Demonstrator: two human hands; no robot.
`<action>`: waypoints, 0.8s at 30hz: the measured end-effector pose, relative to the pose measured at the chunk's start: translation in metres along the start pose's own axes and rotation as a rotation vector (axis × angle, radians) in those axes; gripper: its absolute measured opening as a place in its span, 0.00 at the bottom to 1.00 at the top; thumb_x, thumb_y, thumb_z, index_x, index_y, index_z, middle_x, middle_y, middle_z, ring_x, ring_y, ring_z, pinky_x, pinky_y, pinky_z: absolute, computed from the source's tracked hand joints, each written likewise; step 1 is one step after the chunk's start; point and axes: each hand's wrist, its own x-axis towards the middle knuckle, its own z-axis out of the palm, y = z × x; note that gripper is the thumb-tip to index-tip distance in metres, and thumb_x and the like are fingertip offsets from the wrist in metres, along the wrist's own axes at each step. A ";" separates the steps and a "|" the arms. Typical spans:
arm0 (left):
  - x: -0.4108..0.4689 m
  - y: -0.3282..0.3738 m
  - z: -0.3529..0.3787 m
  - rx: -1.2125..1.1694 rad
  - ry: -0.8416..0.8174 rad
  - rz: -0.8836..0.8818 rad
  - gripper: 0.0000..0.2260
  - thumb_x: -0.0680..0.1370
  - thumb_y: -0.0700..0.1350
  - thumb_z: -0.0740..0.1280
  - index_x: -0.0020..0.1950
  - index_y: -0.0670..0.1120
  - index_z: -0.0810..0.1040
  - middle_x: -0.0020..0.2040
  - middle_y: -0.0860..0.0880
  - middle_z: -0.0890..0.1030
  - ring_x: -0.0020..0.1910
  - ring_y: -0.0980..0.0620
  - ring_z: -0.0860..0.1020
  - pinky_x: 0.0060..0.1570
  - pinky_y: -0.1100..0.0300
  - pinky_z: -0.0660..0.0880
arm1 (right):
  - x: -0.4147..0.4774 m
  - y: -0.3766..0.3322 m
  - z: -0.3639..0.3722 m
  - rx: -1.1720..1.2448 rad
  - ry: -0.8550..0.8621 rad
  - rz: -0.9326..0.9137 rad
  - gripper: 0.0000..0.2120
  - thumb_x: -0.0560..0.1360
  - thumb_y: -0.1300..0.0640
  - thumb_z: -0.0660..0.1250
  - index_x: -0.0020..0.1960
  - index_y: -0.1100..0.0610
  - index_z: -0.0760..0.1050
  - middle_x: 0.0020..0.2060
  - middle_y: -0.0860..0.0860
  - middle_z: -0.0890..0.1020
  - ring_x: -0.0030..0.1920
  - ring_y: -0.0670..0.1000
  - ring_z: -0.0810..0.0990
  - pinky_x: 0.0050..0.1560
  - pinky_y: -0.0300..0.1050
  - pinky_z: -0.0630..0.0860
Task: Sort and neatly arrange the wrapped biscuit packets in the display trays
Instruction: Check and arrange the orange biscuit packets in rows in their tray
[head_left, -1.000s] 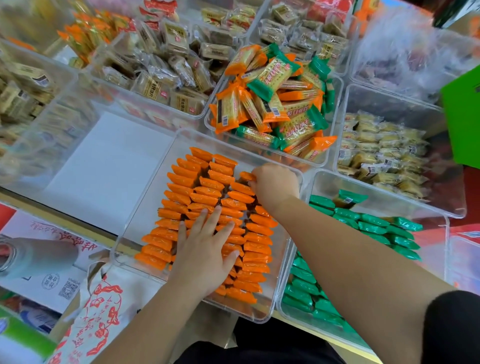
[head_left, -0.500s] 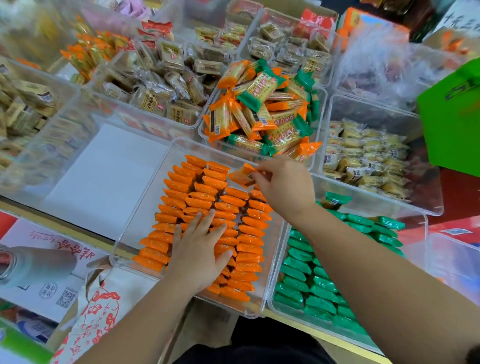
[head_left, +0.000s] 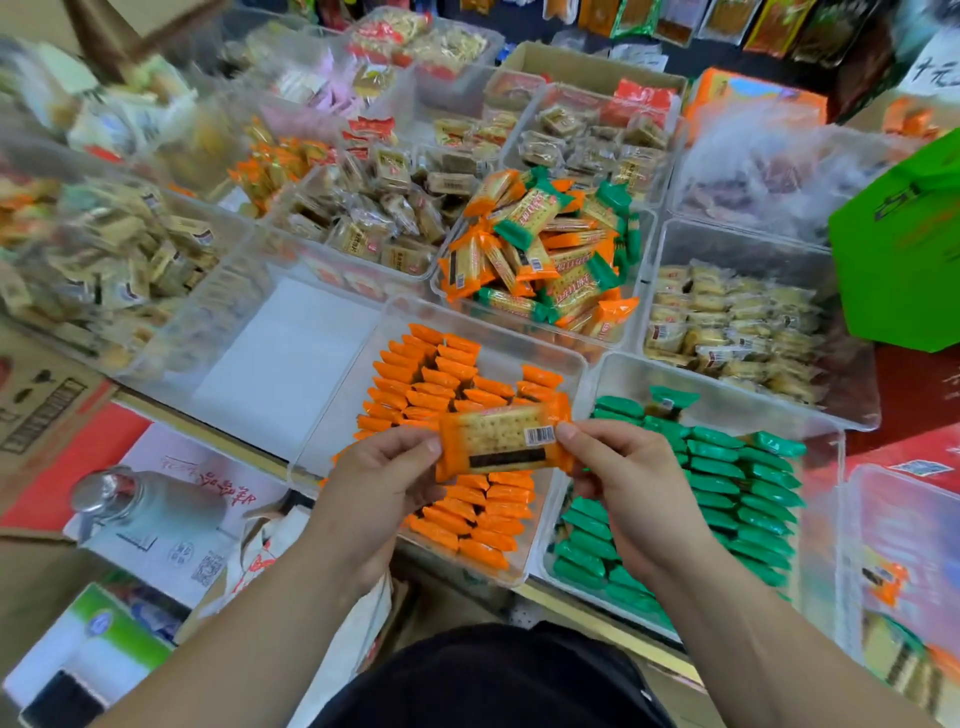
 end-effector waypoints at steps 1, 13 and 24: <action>-0.005 0.001 -0.003 0.021 0.030 0.023 0.06 0.80 0.38 0.67 0.50 0.40 0.84 0.43 0.42 0.84 0.40 0.48 0.80 0.47 0.50 0.77 | -0.005 0.000 0.000 0.010 -0.025 0.000 0.08 0.78 0.57 0.70 0.43 0.56 0.87 0.34 0.51 0.79 0.37 0.51 0.71 0.39 0.46 0.68; -0.062 0.002 -0.015 0.110 0.077 0.238 0.07 0.80 0.38 0.67 0.44 0.44 0.84 0.36 0.44 0.77 0.36 0.46 0.69 0.40 0.55 0.69 | -0.039 0.016 0.013 0.533 -0.289 0.415 0.06 0.73 0.58 0.68 0.46 0.59 0.82 0.38 0.54 0.84 0.30 0.46 0.76 0.32 0.39 0.65; -0.066 -0.005 -0.005 -0.080 0.061 0.141 0.11 0.79 0.34 0.66 0.53 0.48 0.83 0.43 0.40 0.81 0.43 0.43 0.75 0.45 0.51 0.72 | -0.042 0.022 -0.001 0.404 -0.192 0.208 0.11 0.74 0.63 0.70 0.54 0.55 0.74 0.42 0.56 0.84 0.33 0.48 0.79 0.31 0.39 0.75</action>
